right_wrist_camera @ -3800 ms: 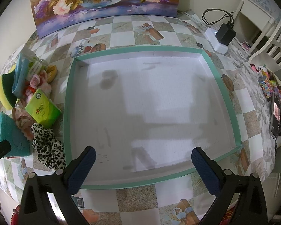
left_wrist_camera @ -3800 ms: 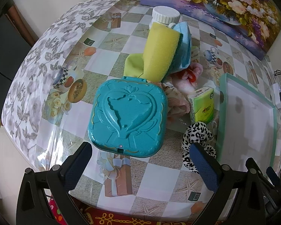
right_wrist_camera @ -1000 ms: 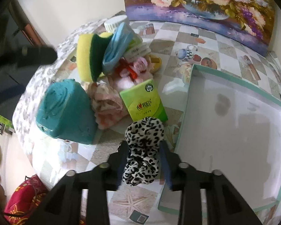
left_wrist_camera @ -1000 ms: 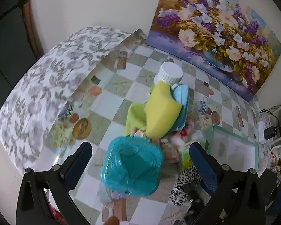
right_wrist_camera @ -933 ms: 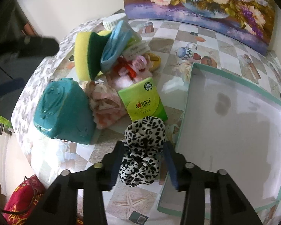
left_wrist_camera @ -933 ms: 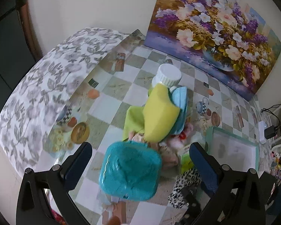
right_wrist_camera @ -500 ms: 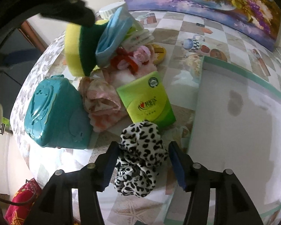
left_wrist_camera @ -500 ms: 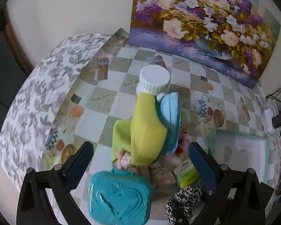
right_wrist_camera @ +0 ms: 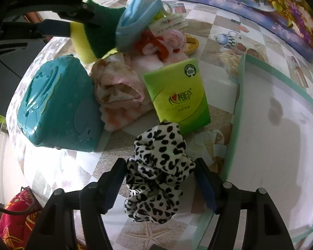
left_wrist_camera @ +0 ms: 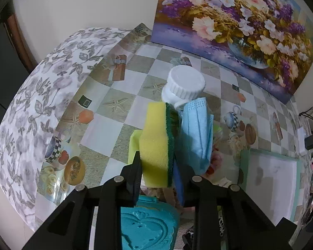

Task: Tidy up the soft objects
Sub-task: 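Lift the scrunchie with the right gripper while the left gripper grasps the yellow sponge, then carry scrunchie and sponge into the white tray and open both grippers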

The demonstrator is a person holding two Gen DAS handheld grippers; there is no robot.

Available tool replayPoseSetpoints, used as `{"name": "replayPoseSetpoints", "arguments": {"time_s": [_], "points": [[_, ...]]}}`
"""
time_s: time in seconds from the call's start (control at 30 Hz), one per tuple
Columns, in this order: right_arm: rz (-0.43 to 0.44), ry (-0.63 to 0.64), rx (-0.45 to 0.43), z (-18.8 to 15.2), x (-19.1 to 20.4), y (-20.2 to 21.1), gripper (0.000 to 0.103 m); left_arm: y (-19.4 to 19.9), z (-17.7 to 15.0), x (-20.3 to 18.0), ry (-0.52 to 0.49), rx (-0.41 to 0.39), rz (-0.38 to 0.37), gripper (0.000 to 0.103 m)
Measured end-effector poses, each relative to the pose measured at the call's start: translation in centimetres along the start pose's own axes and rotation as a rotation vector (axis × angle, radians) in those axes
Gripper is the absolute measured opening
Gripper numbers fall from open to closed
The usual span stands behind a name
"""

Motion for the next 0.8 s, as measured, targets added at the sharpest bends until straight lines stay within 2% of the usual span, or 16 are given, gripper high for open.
{"name": "replayPoseSetpoints", "arguments": {"time_s": [0.4, 0.43, 0.53, 0.67, 0.8], "points": [[-0.088, 0.076, -0.03, -1.2, 1.0, -0.7, 0.07, 1.2, 0.4, 1.6, 0.05, -0.007, 0.01, 0.028], [-0.087, 0.075, -0.034, -1.3, 1.1, -0.6, 0.067, 1.3, 0.4, 1.7, 0.053, -0.007, 0.011, 0.028], [-0.082, 0.069, -0.047, -1.2, 1.0, -0.3, 0.043, 1.7, 0.5, 1.8, 0.059, -0.011, 0.007, 0.028], [-0.054, 0.051, -0.046, -1.3, 1.0, 0.0, 0.037, 2.3, 0.7, 2.0, 0.064, -0.024, 0.006, 0.028], [-0.033, 0.037, -0.064, -1.0, 1.1, 0.8, 0.035, 3.1, 1.0, 2.3, 0.07, -0.041, 0.004, 0.028]]}}
Point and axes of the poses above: each gripper's, at about its wrist camera, not at the fingertips, and y roughly against the way its jaws point, x to its left, z to its top, the point moved 10 cm from there along -y, roughly the way its jaws point
